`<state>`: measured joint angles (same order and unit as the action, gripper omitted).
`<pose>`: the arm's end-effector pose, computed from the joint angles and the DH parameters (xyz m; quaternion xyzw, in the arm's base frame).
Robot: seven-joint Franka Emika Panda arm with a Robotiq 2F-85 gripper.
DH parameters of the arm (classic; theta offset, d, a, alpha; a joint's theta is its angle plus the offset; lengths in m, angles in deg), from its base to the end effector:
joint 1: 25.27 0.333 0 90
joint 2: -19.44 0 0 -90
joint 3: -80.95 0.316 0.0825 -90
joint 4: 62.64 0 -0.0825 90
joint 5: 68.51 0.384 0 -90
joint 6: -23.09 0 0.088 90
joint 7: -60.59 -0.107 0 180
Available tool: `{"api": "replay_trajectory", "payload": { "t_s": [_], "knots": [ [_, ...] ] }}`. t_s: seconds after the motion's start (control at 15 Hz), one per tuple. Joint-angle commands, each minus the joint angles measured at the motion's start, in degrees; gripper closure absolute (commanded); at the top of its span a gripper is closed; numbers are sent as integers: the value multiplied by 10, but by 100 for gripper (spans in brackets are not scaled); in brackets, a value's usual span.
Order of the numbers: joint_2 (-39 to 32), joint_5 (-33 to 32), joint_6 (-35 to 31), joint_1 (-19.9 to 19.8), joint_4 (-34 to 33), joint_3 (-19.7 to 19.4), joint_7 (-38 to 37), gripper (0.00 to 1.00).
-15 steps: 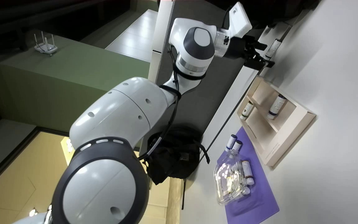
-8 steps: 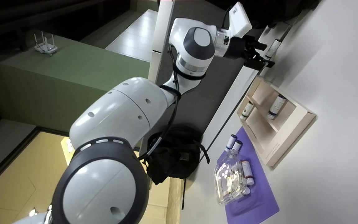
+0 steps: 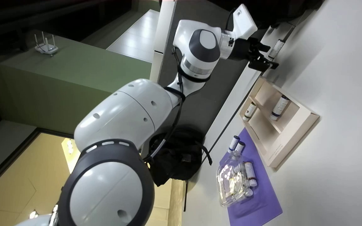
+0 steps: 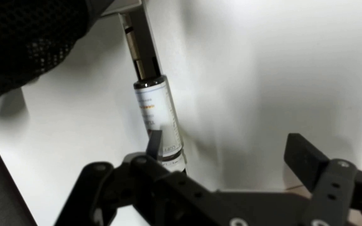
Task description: Take the bottle from the right of the box and put it in the right compartment of the box
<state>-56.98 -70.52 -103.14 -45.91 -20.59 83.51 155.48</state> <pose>0.7591 -0.2684 0.1227 0.7875 0.6126 0.0423 0.0536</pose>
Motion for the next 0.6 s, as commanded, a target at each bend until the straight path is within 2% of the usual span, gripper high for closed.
{"api": "replay_trajectory", "payload": {
  "t_s": [0.0,0.53],
  "knots": [
    [-17,4,-27,-3,-22,12,24,0],
    [-61,14,-9,0,-66,14,45,0]
  ]
}}
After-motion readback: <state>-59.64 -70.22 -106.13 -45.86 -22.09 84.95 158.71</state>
